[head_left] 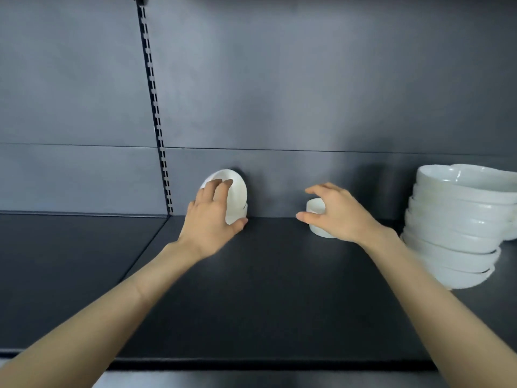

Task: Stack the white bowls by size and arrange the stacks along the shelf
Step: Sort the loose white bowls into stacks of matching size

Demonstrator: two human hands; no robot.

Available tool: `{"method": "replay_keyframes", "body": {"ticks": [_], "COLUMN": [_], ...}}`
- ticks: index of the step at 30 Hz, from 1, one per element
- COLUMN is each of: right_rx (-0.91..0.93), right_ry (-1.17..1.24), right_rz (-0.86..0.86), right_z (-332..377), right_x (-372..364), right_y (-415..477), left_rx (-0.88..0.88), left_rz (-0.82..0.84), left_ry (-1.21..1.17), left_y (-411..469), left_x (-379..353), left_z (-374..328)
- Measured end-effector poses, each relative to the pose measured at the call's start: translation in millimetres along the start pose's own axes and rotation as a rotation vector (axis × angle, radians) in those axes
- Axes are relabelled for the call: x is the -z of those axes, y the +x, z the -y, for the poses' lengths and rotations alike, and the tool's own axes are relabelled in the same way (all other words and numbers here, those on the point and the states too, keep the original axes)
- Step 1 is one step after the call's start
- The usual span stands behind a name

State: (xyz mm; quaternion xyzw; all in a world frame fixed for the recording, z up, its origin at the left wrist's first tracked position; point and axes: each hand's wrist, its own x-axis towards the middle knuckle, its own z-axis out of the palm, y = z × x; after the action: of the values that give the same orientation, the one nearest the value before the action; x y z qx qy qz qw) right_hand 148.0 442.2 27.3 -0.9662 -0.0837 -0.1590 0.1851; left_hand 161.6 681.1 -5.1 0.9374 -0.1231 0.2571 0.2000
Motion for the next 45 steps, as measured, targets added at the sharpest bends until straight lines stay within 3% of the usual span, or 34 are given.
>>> {"method": "replay_keyframes", "body": {"ticks": [4,14,27,36,40,45], "right_rx": [-0.102,-0.347,-0.504,-0.463,-0.447,-0.447], "right_ry": [0.008,0.082,0.241,0.261,0.298,0.332], "right_rz": [-0.030,-0.070,-0.099,-0.145,-0.143,-0.135], "right_z": [-3,-37,-61,-54,-53,-53], "right_x": [-19,-46,-63,-59,-59,-59], "right_y": [7,20,38,34,34,34], "left_rx": [-0.010,0.173,0.121,-0.004,-0.041,-0.099], "left_rz": [-0.042,-0.030,-0.005,0.086,0.163,0.375], "left_ry": [-0.071,-0.585,-0.623,-0.689,-0.672,-0.551], "left_y": [17,41,42,47,58,83], "left_x": [-18,-56,-63,-63,-56,-43], "left_z": [25,55,53,42,43,48]}}
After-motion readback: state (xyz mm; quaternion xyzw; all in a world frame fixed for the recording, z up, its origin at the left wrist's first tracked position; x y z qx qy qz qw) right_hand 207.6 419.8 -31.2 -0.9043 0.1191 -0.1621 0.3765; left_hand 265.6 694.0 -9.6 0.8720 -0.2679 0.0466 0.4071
